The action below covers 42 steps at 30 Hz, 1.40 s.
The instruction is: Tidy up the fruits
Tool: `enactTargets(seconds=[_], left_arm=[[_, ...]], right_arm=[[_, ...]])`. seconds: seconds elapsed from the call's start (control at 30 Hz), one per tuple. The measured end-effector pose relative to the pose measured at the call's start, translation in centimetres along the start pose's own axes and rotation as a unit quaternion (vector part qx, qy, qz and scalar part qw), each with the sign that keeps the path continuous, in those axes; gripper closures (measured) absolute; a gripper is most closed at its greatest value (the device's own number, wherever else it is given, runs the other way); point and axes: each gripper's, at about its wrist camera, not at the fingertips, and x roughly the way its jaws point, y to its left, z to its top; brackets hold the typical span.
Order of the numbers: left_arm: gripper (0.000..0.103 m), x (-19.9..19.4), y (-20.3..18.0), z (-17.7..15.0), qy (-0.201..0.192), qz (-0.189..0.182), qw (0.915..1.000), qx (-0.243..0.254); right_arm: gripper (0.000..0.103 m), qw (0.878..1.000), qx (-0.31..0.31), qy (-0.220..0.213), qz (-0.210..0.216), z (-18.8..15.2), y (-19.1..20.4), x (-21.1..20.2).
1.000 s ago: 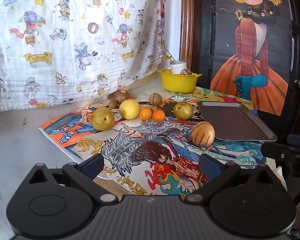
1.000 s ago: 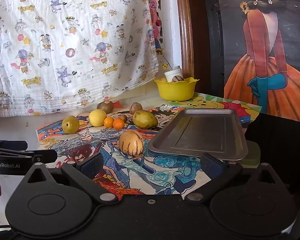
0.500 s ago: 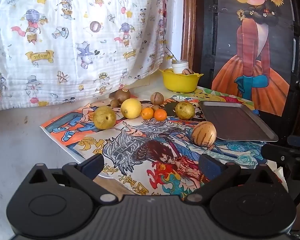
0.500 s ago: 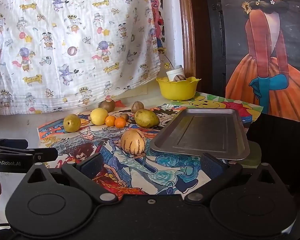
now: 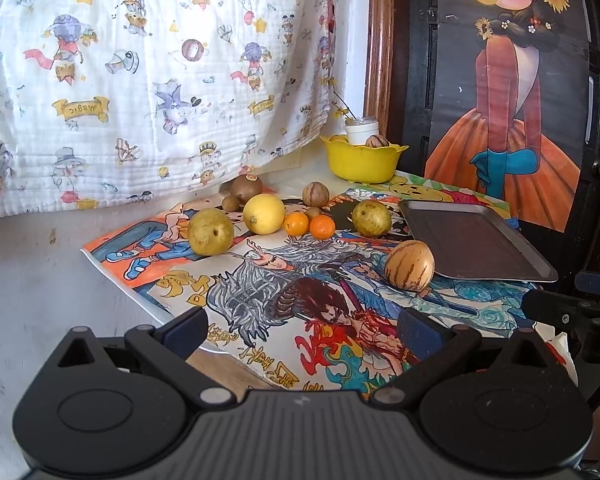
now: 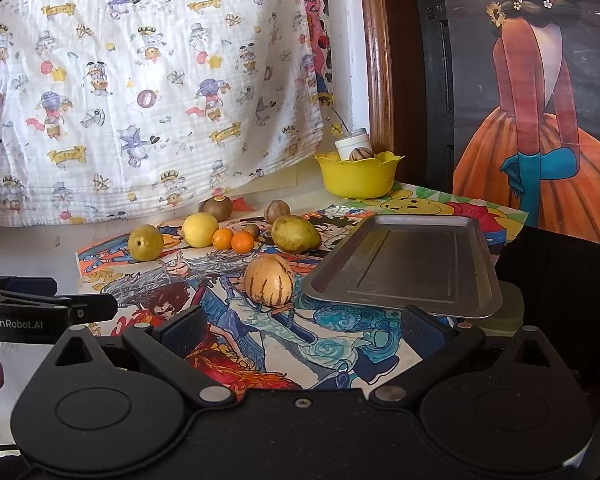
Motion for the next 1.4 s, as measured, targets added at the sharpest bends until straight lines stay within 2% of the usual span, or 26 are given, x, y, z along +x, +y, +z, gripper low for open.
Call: enactTargets(seconds=[1.4], left_arm=[[0.0, 0.43, 0.51, -0.81, 0.012, 0.001, 0.9999, -0.003]], right_arm=[[0.0, 1.0, 0.0, 0.006, 0.004, 0.08, 0.05, 0.31]])
